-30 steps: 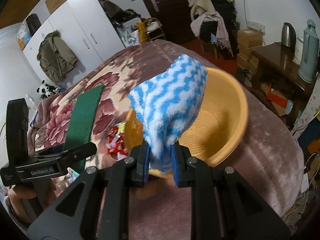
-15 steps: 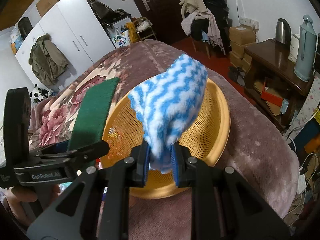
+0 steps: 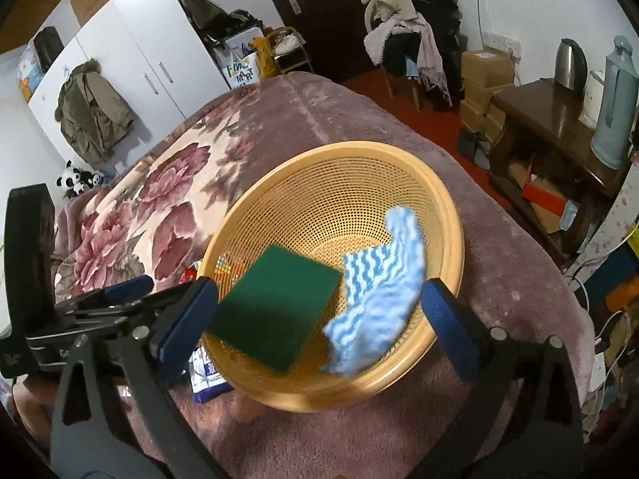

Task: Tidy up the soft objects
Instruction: 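Open both tools to drop the pad and cloth into the basket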

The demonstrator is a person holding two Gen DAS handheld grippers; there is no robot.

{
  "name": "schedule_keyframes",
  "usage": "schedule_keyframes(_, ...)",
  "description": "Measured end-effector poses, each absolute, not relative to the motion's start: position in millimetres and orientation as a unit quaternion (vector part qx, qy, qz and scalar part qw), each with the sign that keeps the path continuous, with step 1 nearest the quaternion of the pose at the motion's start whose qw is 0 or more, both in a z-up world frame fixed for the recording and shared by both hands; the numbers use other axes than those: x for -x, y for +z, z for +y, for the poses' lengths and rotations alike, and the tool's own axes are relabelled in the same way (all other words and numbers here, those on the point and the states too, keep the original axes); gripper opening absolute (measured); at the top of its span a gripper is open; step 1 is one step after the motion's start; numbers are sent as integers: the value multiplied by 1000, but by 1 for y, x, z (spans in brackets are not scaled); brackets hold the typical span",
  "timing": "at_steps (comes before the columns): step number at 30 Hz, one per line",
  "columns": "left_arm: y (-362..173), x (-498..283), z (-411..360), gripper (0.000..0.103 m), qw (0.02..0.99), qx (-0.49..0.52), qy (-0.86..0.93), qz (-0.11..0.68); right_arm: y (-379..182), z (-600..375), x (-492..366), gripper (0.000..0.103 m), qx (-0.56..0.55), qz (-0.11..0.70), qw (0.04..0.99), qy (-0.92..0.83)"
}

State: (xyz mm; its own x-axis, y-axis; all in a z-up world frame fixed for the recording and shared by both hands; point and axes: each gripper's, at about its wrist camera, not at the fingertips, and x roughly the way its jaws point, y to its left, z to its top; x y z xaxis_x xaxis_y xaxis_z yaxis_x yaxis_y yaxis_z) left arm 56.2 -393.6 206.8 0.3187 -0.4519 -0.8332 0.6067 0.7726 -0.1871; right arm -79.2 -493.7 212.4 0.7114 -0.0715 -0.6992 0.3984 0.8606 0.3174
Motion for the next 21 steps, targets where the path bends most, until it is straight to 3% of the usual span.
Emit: schedule_keyframes(21, 208, -40, -323, 103, 833, -91, -265, 477, 207, -458, 102, 103, -219, 390, 879, -165)
